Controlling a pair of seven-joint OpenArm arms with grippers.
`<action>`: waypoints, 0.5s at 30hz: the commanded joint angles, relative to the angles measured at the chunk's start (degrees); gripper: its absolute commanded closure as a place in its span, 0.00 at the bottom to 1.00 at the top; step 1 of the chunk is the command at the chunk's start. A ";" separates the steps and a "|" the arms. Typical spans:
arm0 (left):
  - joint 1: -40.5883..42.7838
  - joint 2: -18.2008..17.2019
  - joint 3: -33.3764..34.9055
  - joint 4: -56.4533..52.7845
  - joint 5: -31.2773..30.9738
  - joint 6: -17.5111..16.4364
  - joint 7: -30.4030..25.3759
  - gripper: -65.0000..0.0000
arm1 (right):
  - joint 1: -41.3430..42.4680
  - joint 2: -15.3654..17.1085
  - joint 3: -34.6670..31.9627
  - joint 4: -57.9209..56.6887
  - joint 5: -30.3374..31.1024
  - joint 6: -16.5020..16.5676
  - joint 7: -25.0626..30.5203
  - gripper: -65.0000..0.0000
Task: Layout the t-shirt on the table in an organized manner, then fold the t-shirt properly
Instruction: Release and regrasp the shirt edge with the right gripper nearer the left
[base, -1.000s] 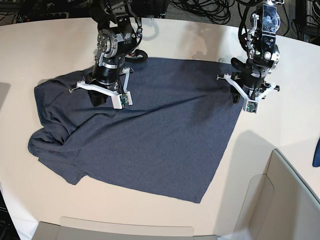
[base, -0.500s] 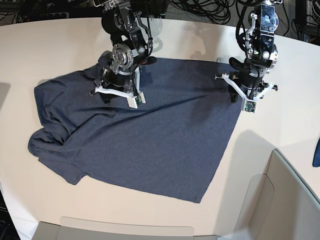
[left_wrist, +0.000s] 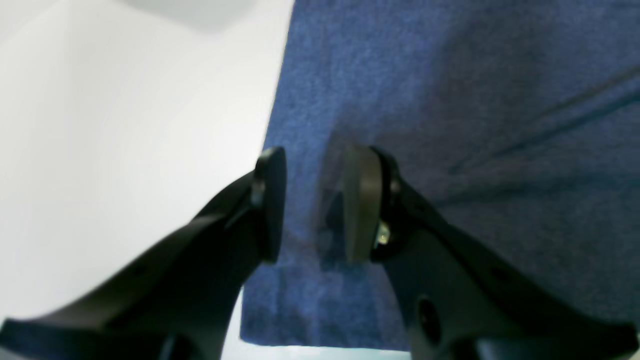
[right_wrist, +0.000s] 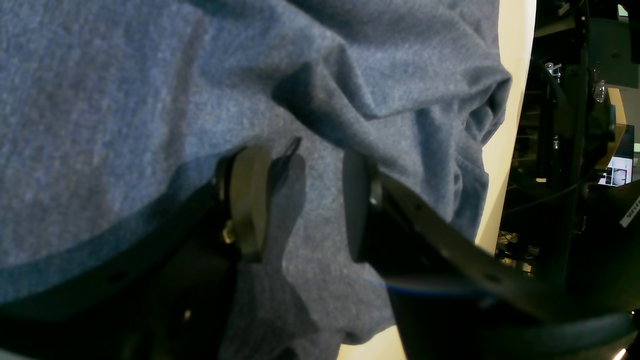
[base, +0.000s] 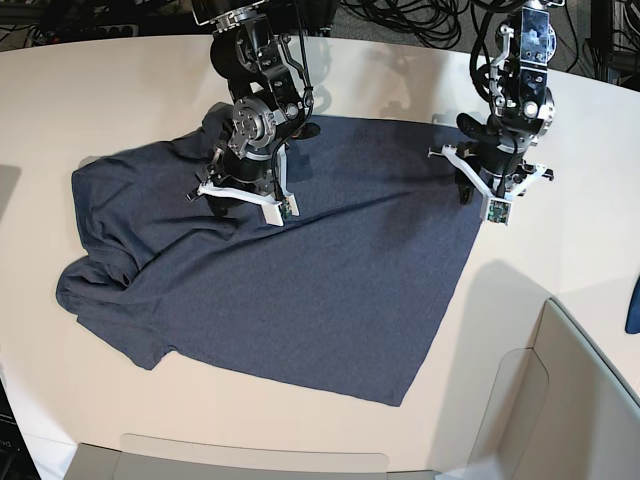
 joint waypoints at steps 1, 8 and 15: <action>-0.05 -0.48 -0.32 0.95 -0.01 0.13 -0.99 0.69 | 0.45 -0.38 -0.01 0.43 0.07 0.15 -0.03 0.63; 0.04 -0.48 -0.32 0.95 -0.01 0.13 -0.99 0.69 | -0.08 0.40 -0.01 0.43 0.07 -3.98 -0.38 0.63; 0.04 -0.48 -0.32 0.95 -0.01 0.13 -0.99 0.69 | -1.39 1.90 2.89 0.43 0.16 -4.07 -0.46 0.63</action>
